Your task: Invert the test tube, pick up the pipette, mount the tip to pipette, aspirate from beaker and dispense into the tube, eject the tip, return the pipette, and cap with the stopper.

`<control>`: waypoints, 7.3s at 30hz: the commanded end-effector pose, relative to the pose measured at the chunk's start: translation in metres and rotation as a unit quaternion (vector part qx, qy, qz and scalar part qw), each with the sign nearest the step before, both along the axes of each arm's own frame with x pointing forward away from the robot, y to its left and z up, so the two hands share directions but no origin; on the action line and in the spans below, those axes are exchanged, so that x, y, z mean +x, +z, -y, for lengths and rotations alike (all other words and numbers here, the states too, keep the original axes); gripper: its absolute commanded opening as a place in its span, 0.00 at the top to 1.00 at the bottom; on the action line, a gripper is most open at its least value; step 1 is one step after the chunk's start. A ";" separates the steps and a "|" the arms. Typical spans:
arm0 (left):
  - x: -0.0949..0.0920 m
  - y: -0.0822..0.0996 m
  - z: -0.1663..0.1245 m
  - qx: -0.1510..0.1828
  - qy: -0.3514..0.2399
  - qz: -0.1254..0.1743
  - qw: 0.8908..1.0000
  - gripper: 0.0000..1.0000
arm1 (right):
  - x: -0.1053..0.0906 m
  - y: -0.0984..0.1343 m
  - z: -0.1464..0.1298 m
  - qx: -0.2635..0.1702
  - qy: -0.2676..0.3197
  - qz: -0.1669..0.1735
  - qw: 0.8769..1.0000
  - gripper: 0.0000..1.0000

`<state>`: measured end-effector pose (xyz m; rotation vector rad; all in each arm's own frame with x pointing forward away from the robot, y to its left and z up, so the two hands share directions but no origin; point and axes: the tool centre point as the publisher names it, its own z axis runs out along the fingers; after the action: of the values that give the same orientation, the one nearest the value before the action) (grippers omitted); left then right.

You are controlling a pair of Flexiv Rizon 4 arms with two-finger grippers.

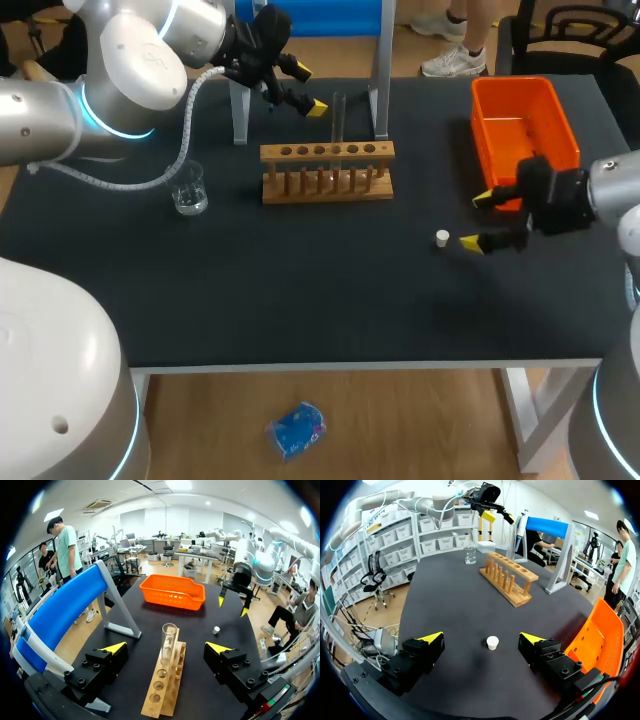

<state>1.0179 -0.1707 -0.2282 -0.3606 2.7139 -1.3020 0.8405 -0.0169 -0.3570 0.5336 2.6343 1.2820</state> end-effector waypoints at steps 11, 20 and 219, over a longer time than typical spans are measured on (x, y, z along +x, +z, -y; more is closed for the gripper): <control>0.001 0.001 0.000 0.002 -0.001 -0.002 1.000 0.00 | -0.001 -0.003 -0.002 -0.008 0.004 0.001 1.000 0.00; 0.001 0.001 0.000 0.002 -0.001 -0.002 1.000 0.00 | -0.003 -0.025 -0.001 -0.037 -0.023 0.000 0.999 0.00; 0.001 0.001 0.000 0.002 -0.001 -0.002 1.000 0.00 | 0.162 0.145 -0.185 0.002 0.235 -0.008 0.972 1.00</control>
<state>1.0184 -0.1706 -0.2285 -0.3596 2.7142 -1.3035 0.9886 0.1577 -0.2071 -0.0709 2.8482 1.3883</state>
